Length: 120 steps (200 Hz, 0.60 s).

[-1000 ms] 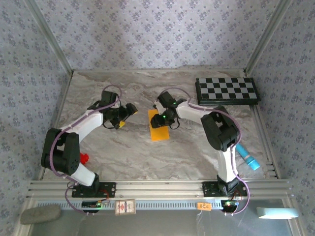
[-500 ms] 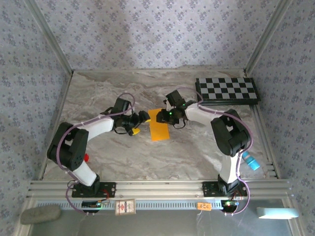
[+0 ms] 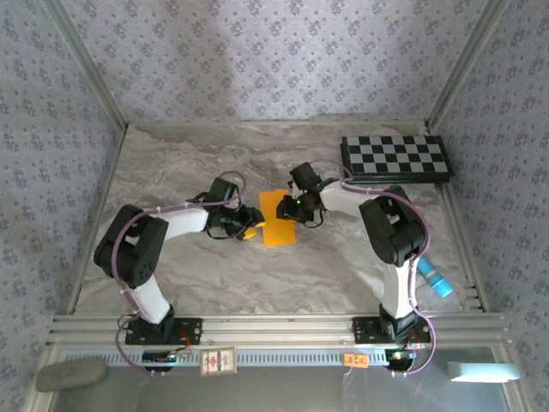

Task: Fold a paper plane with a square sheet of paper (pick it up from the middle)
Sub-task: Third fold the triangle at the center of the table.

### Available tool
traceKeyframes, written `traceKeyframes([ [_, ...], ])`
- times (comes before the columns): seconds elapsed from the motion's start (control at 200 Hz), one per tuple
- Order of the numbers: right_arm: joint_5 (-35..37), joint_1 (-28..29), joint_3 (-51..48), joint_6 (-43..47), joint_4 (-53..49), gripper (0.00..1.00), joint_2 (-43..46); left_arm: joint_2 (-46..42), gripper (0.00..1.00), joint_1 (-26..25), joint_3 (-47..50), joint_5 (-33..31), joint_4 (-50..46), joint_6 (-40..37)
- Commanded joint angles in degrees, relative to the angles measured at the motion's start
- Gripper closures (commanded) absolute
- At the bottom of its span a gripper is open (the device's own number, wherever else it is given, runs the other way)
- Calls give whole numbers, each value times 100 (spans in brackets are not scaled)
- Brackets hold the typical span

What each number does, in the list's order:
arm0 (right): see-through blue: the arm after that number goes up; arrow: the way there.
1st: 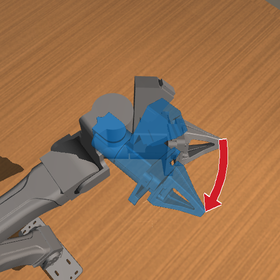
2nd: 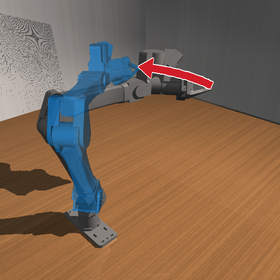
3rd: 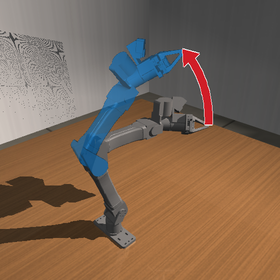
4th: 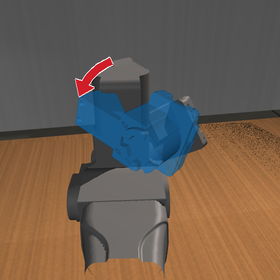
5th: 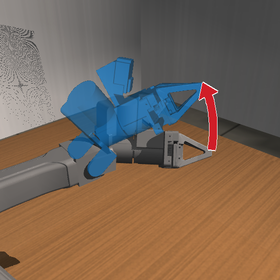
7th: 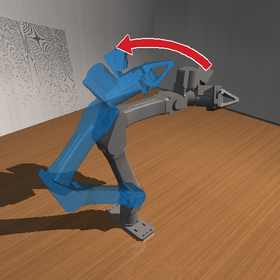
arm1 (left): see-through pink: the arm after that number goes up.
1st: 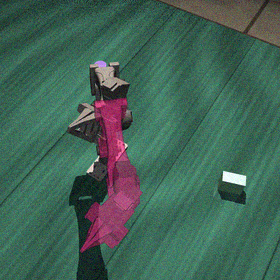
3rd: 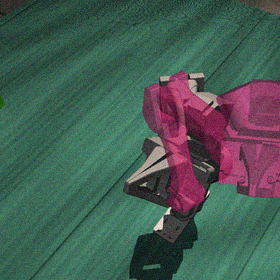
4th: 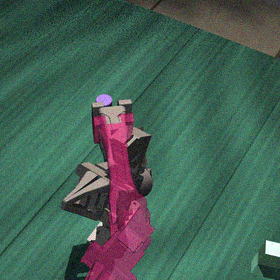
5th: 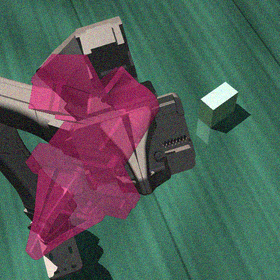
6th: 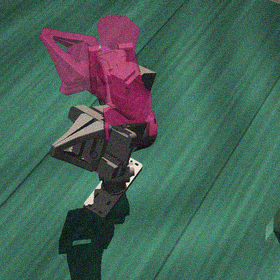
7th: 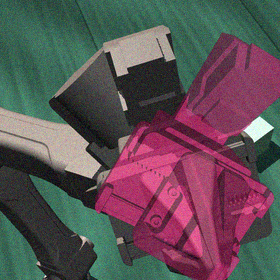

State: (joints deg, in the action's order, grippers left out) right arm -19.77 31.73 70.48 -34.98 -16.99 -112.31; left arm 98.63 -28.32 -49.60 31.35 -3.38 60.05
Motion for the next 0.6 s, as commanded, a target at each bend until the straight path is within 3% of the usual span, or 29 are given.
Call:
traceKeyframes([
  [0.0,202,-48,-148,-57,-406,66,-245,140,61,-41,-47,172,39,-90],
  [0.31,162,-96,-148,-61,-457,67,-302,418,71,-51,-315,240,-7,-264],
  [0.595,149,-120,-122,-61,-489,68,-291,587,73,-51,-538,155,-120,-367],
])
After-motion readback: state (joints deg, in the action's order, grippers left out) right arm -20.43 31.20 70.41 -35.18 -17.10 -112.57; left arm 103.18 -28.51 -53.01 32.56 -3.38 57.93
